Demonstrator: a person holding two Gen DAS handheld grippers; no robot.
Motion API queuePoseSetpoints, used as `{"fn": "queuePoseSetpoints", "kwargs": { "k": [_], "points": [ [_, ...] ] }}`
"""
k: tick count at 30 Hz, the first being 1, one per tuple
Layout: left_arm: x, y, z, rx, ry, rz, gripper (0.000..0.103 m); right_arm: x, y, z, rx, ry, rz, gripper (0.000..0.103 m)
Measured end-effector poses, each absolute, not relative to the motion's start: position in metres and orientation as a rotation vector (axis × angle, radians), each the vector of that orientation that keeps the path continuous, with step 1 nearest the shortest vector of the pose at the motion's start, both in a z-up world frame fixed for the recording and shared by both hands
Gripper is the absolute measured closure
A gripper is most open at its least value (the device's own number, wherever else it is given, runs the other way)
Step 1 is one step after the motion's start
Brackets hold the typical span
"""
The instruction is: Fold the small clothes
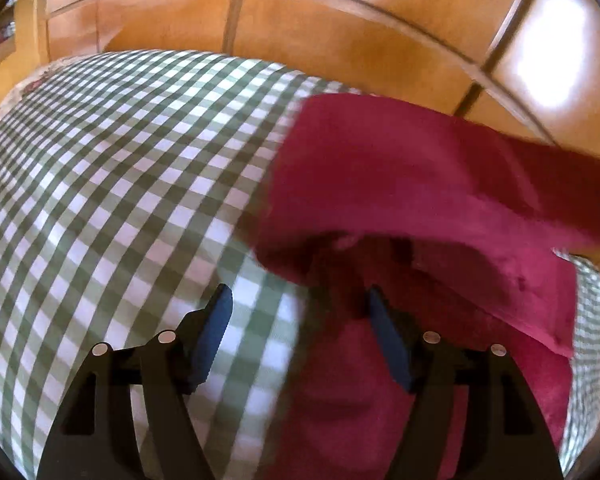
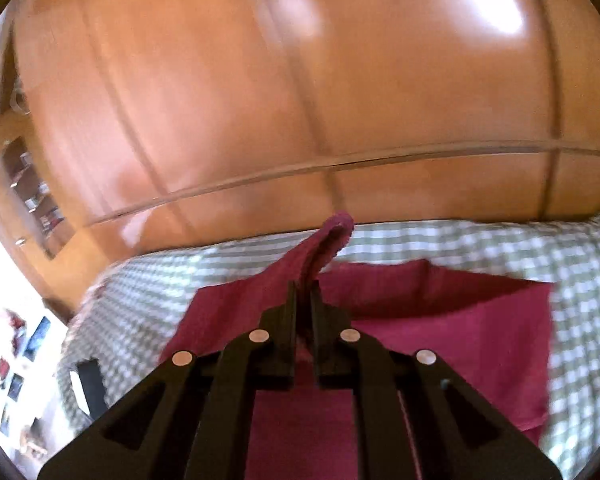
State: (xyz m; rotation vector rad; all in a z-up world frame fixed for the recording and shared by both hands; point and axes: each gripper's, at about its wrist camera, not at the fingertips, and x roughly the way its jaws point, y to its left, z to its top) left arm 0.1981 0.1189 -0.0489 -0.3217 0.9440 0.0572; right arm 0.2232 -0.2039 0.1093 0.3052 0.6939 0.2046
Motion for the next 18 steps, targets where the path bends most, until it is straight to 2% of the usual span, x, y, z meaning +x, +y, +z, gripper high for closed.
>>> {"fn": "queuePoseSetpoints", "kwargs": {
  "k": [4, 9, 13, 14, 16, 18],
  "points": [
    [0.204, 0.132, -0.061, -0.359, 0.962, 0.091, 0.036, 0.225, -0.262, 0.062, 0.356, 0.769, 0.053, 0.098],
    [0.197, 0.125, -0.068, -0.282, 0.954, 0.091, 0.039, 0.221, -0.307, -0.022, 0.428, 0.935, -0.099, 0.098],
    [0.195, 0.124, -0.067, -0.261, 0.961, 0.087, 0.039, 0.213, -0.309, -0.031, 0.448, 0.91, -0.097, 0.096],
    [0.192, 0.124, -0.064, -0.261, 0.965, 0.086, 0.039, 0.211, -0.307, -0.029, 0.448, 0.907, -0.094, 0.093],
    [0.18, 0.126, -0.052, -0.288, 0.927, 0.065, 0.039, 0.203, -0.309, -0.023, 0.452, 0.896, -0.076, 0.072],
    [0.166, 0.127, -0.035, -0.285, 0.853, 0.03, 0.039, 0.188, -0.311, -0.006, 0.434, 0.855, -0.085, 0.06]
  ]
}}
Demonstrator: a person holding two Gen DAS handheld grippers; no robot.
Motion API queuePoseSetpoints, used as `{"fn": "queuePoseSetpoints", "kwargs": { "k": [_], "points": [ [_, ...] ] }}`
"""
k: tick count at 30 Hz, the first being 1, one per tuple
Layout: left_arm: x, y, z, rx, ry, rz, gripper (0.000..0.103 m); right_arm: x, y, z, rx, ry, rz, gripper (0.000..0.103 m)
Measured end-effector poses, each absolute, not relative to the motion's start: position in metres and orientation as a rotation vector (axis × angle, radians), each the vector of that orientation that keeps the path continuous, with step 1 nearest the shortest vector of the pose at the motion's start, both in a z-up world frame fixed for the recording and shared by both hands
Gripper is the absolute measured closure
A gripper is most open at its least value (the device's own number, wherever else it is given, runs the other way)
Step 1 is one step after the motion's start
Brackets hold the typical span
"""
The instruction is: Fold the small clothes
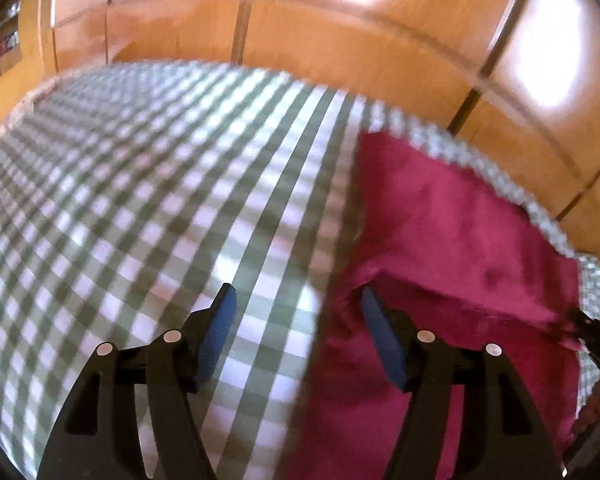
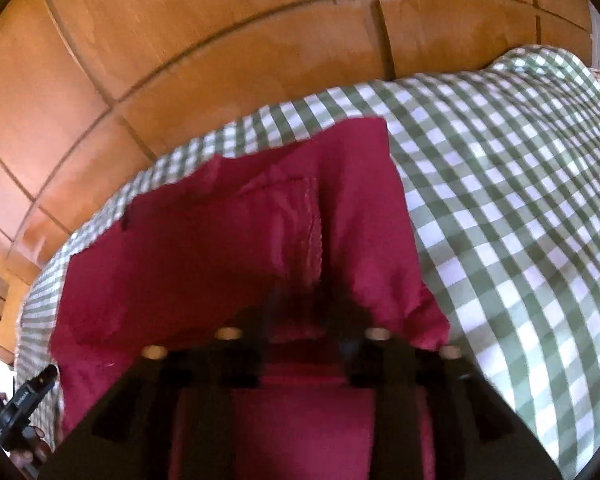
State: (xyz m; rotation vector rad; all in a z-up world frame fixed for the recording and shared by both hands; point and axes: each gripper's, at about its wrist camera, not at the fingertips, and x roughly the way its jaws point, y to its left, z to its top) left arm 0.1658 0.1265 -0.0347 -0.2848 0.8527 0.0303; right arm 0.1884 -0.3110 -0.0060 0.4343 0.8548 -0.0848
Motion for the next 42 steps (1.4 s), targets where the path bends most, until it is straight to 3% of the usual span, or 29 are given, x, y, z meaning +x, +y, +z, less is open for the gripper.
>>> {"fn": "queuePoseSetpoints", "kwargs": {
  "k": [7, 12, 14, 17, 21, 30, 37, 42],
  "points": [
    [0.171, 0.078, -0.007, -0.186, 0.768, -0.19, 0.039, 0.172, -0.26, 0.022, 0.312, 0.812, 0.03, 0.057],
    [0.201, 0.044, -0.053, -0.118, 0.943, -0.217, 0.039, 0.181, -0.238, -0.024, 0.249, 0.943, 0.027, 0.056],
    [0.203, 0.044, -0.07, -0.108, 0.957, -0.212, 0.039, 0.173, -0.239, -0.032, 0.246, 0.911, 0.042, 0.056],
    [0.191, 0.049, -0.058, -0.139, 0.931, -0.24, 0.039, 0.17, -0.239, -0.024, 0.249, 0.931, 0.061, 0.053],
    [0.169, 0.059, -0.015, -0.162, 0.771, -0.328, 0.039, 0.163, -0.244, 0.01, 0.289, 0.853, 0.11, 0.037],
    [0.227, 0.04, 0.006, -0.176, 0.728, -0.299, 0.039, 0.235, -0.249, 0.018, 0.362, 0.849, 0.052, 0.036],
    [0.293, 0.046, -0.055, -0.21, 0.92, -0.179, 0.039, 0.258, -0.261, -0.033, 0.322, 0.909, -0.004, 0.036],
    [0.28, 0.046, -0.061, -0.124, 0.87, -0.167, 0.039, 0.252, -0.249, -0.035, 0.226, 0.883, -0.015, 0.034]
  ]
}}
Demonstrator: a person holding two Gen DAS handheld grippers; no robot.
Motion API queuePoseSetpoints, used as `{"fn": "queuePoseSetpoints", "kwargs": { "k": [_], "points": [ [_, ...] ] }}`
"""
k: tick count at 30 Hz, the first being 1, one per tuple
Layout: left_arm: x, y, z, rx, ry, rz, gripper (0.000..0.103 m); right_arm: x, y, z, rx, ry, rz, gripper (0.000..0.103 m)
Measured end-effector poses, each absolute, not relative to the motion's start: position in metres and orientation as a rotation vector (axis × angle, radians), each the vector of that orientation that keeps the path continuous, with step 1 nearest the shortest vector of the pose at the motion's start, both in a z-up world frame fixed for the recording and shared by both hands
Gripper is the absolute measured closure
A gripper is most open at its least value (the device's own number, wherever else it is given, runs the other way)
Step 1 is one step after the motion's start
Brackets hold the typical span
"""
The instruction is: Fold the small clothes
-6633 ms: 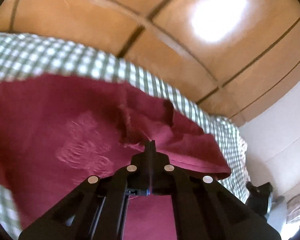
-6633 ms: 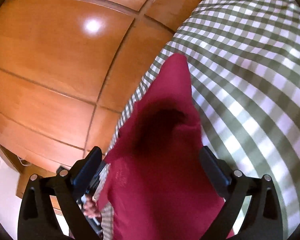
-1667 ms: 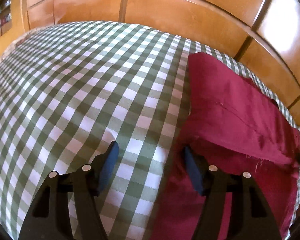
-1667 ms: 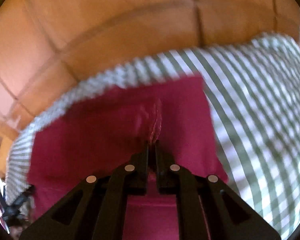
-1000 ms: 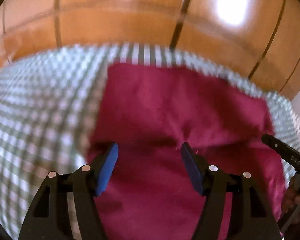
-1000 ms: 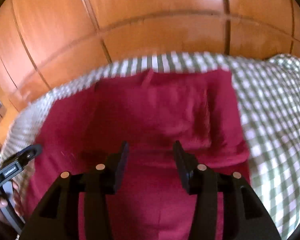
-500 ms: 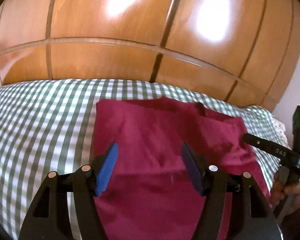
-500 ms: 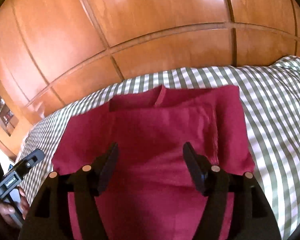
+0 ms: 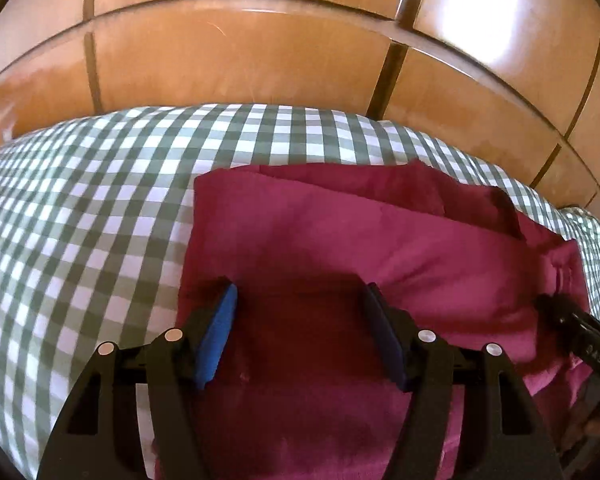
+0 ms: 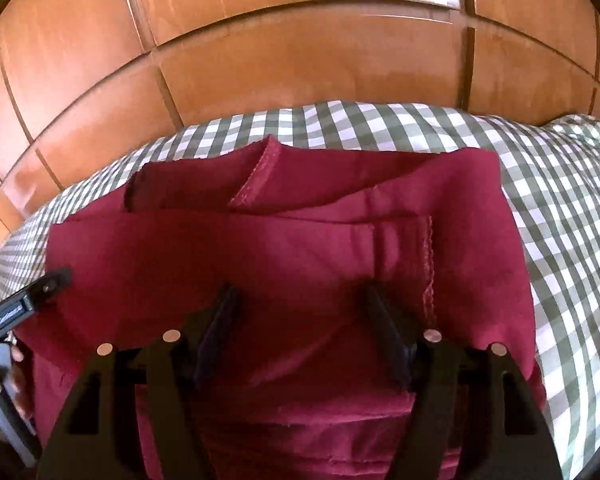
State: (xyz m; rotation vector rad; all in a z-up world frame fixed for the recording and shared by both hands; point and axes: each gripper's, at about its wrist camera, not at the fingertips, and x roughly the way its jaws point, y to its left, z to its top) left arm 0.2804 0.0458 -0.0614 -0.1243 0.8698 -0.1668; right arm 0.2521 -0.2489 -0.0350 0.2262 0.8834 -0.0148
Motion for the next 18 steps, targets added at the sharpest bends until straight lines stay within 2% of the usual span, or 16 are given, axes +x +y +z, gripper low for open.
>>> {"fn": "queuePoseSetpoints", "kwargs": {
  "k": [2, 3, 4, 7, 10, 15, 18],
  "points": [
    [0.267, 0.051, -0.051, -0.125, 0.862, -0.134, 0.036, 0.25, -0.245, -0.03, 0.192, 0.893, -0.029, 0.031],
    [0.259, 0.055, -0.045, -0.126, 0.846, -0.136, 0.03, 0.247, -0.241, -0.025, 0.174, 0.901, -0.038, 0.024],
    [0.241, 0.055, -0.037, -0.126, 0.807, -0.156, 0.029, 0.242, -0.237, -0.02, 0.169, 0.899, -0.04, 0.016],
    [0.207, 0.047, -0.035, -0.074, 0.794, -0.196, 0.028, 0.216, -0.225, -0.007, 0.171, 0.864, 0.003, 0.01],
    [0.208, 0.034, -0.067, -0.007, 0.902, -0.185, 0.028, 0.207, -0.216, -0.028, 0.143, 0.915, -0.018, 0.008],
    [0.205, 0.036, -0.053, -0.021, 0.892, -0.16, 0.028, 0.198, -0.219, -0.013, 0.169, 0.922, -0.04, 0.007],
    [0.181, 0.045, -0.048, -0.034, 0.895, -0.145, 0.026, 0.17, -0.222, -0.001, 0.187, 0.891, -0.048, 0.003]
  ]
}}
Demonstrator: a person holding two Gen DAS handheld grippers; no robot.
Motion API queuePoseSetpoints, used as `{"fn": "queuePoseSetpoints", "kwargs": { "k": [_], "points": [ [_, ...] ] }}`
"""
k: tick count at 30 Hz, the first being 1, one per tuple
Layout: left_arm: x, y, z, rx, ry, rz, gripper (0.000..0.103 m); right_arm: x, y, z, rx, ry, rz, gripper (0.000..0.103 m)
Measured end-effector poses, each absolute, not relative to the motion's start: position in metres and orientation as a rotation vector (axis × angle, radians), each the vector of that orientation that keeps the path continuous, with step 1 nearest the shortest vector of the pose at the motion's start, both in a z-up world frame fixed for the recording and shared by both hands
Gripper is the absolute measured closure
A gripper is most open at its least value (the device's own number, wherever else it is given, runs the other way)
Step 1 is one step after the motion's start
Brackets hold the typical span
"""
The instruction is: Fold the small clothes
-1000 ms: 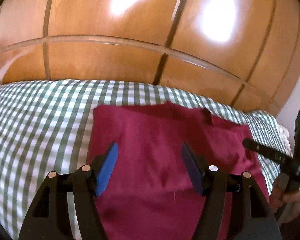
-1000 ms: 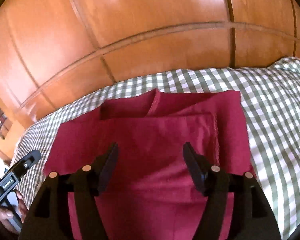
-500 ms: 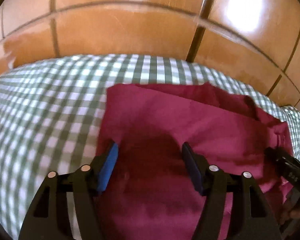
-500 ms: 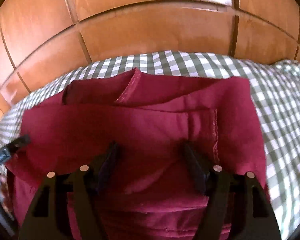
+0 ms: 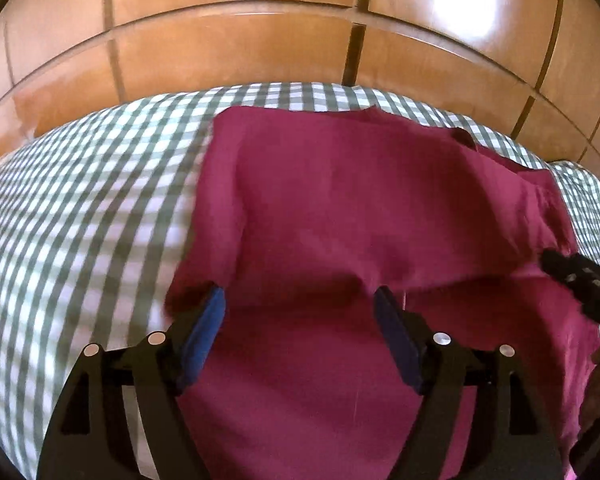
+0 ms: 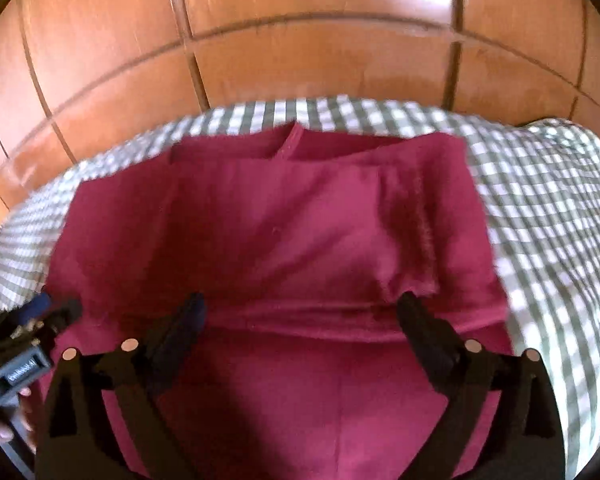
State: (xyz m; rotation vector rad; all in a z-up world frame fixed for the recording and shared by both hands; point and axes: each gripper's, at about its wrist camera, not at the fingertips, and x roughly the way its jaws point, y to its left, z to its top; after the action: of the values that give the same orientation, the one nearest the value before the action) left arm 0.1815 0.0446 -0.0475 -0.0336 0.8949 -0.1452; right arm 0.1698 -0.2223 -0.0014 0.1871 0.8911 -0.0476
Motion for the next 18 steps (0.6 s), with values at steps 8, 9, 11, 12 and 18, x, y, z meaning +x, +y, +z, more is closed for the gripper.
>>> {"fn": "queuePoseSetpoints", "kwargs": {
  "k": [8, 9, 11, 12, 18],
  "points": [
    [0.107, 0.069, -0.047, -0.054, 0.893, -0.142, 0.026, 0.088, -0.237, -0.019, 0.247, 0.974, -0.044, 0.003],
    [0.101, 0.071, -0.046, -0.051, 0.888, -0.145, 0.026, 0.073, -0.242, -0.019, 0.251, 0.974, -0.05, 0.003],
    [0.083, 0.078, -0.044, -0.039, 0.871, -0.14, 0.026, 0.051, -0.25, -0.016, 0.255, 0.97, -0.057, 0.003],
    [0.074, 0.083, -0.043, -0.034, 0.867, -0.139, 0.026, 0.038, -0.256, -0.014, 0.257, 0.964, -0.059, 0.003],
    [0.039, 0.116, -0.053, -0.07, 0.919, -0.127, 0.026, -0.019, -0.294, -0.009, 0.342, 0.971, -0.072, 0.003]
  ]
}}
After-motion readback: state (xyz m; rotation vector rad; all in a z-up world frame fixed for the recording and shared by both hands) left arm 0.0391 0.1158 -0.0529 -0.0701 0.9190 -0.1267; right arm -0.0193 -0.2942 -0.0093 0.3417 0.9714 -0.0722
